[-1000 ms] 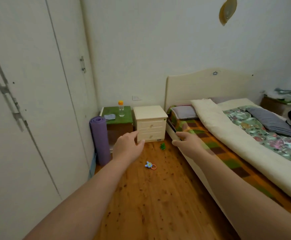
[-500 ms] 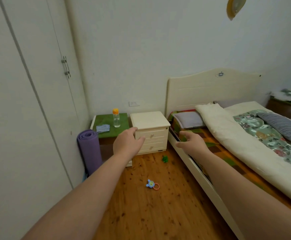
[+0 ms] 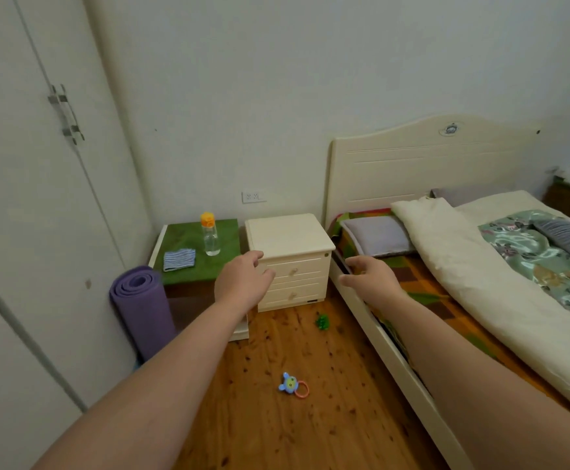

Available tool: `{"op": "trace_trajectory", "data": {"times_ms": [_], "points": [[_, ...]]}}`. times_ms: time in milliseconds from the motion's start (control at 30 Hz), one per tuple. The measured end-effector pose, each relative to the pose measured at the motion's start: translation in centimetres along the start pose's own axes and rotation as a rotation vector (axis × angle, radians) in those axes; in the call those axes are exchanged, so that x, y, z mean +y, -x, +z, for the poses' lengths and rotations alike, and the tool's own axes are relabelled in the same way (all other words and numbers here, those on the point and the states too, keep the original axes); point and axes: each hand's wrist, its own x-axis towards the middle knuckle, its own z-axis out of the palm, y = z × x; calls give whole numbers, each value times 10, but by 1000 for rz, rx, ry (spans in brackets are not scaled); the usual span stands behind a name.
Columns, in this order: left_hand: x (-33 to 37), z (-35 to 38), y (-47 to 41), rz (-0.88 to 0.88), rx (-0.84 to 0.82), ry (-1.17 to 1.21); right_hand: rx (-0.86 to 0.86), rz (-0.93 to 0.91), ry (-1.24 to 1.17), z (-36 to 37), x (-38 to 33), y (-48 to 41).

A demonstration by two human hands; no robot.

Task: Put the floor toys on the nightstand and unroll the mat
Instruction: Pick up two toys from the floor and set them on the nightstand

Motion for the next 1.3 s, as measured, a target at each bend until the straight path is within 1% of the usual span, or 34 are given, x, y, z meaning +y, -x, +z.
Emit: {"op": "trace_trajectory", "data": {"times_ms": [233,367,533,700,933,1133,1300], "points": [[35,55,-99,-9,-15,-4,-6,50,2,-23,21,-110],[38,88,-137,-37,-67,-13,-56,45,19,-18,32,-157],[32,126,-190,-64,-91,-9,-92,30,34,-6,44,-213],[14,167,-249,-105,-110,30,-101,60,19,15,55,-279],[-18,212,-329,-196,-156,69,-137,76,84,43,68,-361],[-44,261,-347,-281,-239,55,-216,152,95,71,100,-401],[-71,297,-355,-401,-236,31,-343,186,79,106,129,-437]]}}
